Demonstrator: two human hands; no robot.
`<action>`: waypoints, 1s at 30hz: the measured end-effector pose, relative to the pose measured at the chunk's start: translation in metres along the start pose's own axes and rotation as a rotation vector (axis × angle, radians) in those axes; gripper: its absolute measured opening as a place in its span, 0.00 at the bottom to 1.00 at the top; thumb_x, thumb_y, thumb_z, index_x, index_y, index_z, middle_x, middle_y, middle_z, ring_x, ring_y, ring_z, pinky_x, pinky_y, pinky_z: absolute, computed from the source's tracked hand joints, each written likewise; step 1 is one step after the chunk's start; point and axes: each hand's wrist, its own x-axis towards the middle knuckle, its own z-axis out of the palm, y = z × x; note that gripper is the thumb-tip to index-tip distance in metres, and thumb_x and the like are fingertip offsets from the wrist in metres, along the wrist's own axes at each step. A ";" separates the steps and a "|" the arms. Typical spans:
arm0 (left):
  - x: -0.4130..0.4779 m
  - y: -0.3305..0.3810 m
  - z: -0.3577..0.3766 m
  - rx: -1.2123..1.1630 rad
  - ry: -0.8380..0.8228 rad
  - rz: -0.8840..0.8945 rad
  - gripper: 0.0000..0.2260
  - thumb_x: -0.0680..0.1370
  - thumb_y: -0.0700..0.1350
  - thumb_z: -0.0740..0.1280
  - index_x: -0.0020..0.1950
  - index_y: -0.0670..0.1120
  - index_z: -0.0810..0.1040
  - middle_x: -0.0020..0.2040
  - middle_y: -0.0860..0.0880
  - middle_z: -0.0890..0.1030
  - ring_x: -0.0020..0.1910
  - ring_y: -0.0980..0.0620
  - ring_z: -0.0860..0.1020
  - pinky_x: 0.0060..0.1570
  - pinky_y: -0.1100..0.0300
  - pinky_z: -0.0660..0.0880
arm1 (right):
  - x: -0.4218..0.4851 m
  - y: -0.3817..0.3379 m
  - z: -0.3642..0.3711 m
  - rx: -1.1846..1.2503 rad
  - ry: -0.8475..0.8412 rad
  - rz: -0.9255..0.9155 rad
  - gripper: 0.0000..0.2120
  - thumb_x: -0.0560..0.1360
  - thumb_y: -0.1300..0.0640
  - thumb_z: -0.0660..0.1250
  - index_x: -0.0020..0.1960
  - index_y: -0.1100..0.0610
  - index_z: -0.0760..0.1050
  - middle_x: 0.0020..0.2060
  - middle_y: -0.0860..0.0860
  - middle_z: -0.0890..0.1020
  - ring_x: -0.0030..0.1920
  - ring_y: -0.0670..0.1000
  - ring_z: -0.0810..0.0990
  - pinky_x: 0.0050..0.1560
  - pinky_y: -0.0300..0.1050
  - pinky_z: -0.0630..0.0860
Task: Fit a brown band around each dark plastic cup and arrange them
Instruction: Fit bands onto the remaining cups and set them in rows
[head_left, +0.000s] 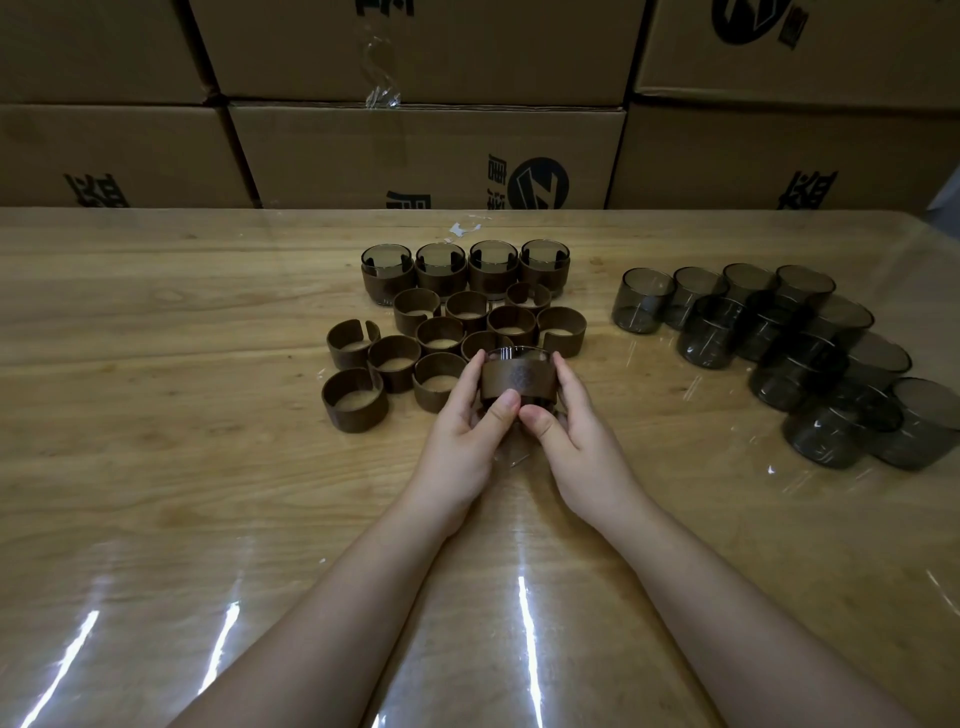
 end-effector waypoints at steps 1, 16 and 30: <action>0.000 0.000 0.000 0.004 0.000 0.001 0.27 0.80 0.40 0.63 0.78 0.49 0.57 0.69 0.47 0.73 0.66 0.52 0.74 0.68 0.53 0.70 | 0.000 0.000 0.000 0.000 0.000 -0.001 0.31 0.80 0.55 0.62 0.78 0.51 0.51 0.71 0.45 0.67 0.71 0.44 0.65 0.70 0.39 0.63; 0.001 -0.004 -0.001 -0.091 -0.016 0.064 0.30 0.73 0.47 0.69 0.73 0.56 0.63 0.63 0.55 0.79 0.63 0.54 0.77 0.60 0.58 0.76 | 0.003 0.000 -0.004 0.413 -0.028 -0.015 0.27 0.70 0.47 0.66 0.68 0.44 0.64 0.63 0.43 0.77 0.62 0.42 0.77 0.64 0.41 0.73; -0.003 -0.003 -0.001 0.032 0.059 0.138 0.26 0.73 0.32 0.71 0.63 0.59 0.75 0.56 0.62 0.81 0.59 0.59 0.78 0.51 0.67 0.76 | 0.002 0.001 -0.016 0.326 0.072 -0.038 0.06 0.75 0.59 0.69 0.47 0.48 0.77 0.47 0.46 0.83 0.51 0.44 0.82 0.49 0.36 0.78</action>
